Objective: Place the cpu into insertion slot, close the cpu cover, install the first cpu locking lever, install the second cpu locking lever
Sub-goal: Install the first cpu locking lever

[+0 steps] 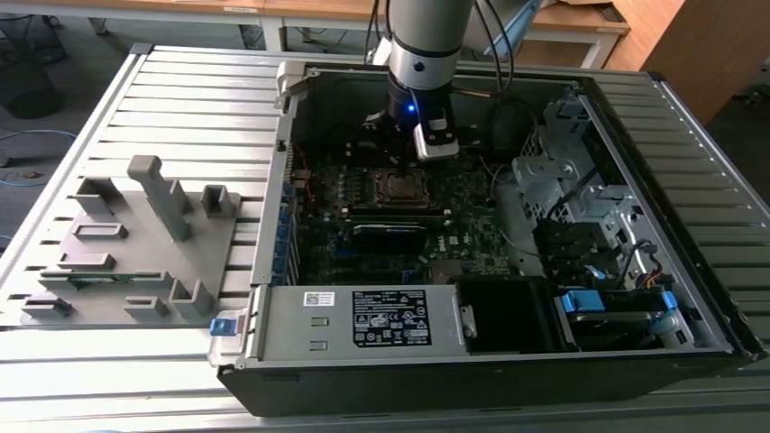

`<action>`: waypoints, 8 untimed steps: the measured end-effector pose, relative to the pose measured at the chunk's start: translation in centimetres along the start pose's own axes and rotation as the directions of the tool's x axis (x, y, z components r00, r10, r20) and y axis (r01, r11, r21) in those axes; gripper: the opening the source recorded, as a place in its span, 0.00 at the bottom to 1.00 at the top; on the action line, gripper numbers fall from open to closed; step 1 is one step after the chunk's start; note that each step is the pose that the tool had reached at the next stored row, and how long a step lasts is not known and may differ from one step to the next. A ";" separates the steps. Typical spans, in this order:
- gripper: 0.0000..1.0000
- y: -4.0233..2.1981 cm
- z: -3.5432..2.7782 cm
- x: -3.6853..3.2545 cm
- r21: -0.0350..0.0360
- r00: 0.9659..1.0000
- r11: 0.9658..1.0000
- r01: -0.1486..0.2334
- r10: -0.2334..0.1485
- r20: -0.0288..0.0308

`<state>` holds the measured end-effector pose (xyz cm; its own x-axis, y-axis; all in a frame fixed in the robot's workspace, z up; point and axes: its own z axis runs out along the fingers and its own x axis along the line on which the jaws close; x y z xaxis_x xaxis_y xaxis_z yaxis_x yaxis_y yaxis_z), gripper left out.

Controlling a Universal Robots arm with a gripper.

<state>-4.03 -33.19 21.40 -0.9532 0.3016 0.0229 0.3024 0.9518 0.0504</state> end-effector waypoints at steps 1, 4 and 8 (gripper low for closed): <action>0.11 0.00 0.01 0.00 -0.001 1.000 1.000 0.003 -0.003 0.002; 0.11 0.00 0.05 -0.01 -0.003 1.000 1.000 0.018 -0.018 0.009; 0.11 0.00 0.05 0.00 -0.005 0.999 0.999 0.047 -0.047 0.017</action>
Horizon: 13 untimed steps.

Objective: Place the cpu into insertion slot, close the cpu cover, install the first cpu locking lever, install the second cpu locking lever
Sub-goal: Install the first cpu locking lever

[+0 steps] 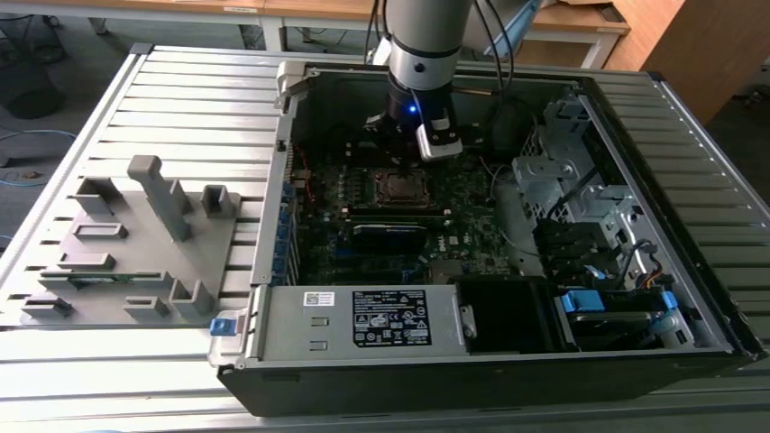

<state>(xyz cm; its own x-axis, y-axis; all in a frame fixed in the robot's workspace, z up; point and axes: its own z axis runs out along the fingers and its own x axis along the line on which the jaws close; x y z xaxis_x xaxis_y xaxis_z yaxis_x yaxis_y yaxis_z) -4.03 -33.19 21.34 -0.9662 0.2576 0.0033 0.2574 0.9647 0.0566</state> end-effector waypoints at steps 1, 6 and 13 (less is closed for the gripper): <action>0.11 0.00 0.00 0.00 -0.001 1.000 1.000 0.006 -0.006 0.002; 0.11 0.00 -0.02 0.00 -0.002 1.000 1.000 0.027 -0.027 0.008; 0.11 0.00 -0.15 0.00 -0.002 0.998 0.998 0.066 -0.066 0.009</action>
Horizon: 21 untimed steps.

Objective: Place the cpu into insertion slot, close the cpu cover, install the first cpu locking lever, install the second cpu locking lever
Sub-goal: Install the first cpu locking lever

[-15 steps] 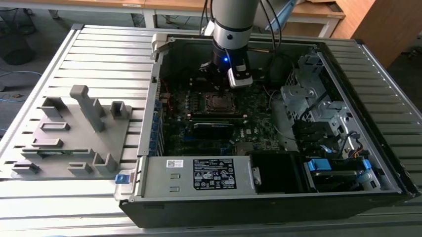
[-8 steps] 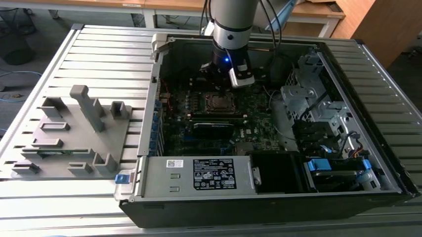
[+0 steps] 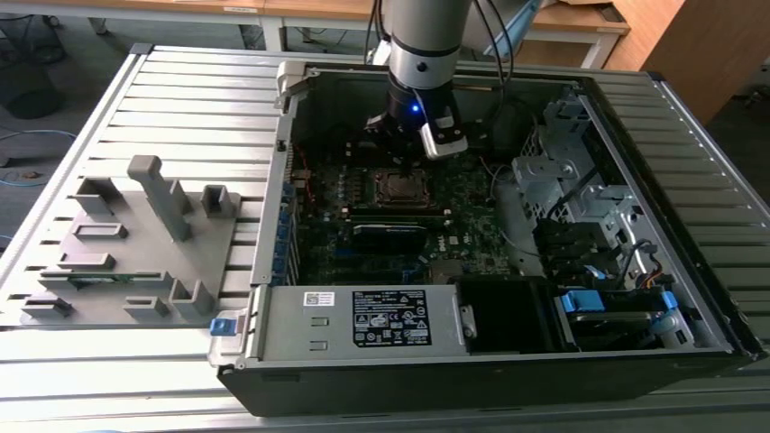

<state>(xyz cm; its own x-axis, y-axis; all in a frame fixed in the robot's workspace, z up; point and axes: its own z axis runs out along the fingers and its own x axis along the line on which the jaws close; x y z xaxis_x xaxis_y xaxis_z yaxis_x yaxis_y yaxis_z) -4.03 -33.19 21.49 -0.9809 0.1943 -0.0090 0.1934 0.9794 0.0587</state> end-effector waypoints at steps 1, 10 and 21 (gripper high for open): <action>0.11 0.00 0.00 0.00 0.002 1.000 1.000 0.006 -0.006 0.000; 0.11 -0.04 -0.01 -0.01 0.034 0.999 0.998 0.052 -0.052 0.003; 0.11 -0.09 0.06 0.25 0.052 0.997 0.996 0.072 -0.073 0.024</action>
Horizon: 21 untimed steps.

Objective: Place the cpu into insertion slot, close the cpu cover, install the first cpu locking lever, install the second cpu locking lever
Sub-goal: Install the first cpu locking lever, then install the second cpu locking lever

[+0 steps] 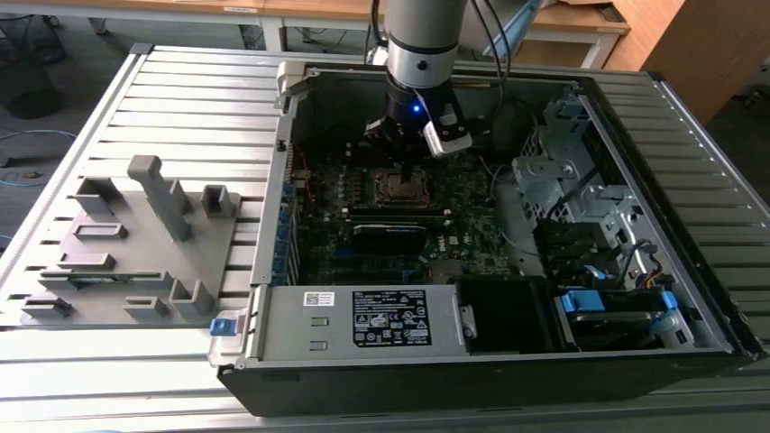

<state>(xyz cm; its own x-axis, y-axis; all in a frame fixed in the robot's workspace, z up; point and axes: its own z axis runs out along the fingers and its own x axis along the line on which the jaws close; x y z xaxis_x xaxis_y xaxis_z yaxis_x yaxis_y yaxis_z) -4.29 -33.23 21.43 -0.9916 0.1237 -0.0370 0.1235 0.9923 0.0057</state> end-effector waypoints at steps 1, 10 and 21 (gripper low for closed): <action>0.11 0.00 0.01 0.02 0.000 1.000 1.000 0.000 0.000 0.001; 0.11 -0.01 0.02 0.04 0.001 0.999 0.999 -0.039 0.039 0.002; 0.11 -0.01 -0.09 0.04 0.002 0.997 0.997 -0.073 0.073 0.002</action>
<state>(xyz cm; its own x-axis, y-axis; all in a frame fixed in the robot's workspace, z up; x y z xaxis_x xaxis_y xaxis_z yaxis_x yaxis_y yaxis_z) -4.34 -33.23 21.52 -0.9799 0.1956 -0.0385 0.1955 0.9807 0.0060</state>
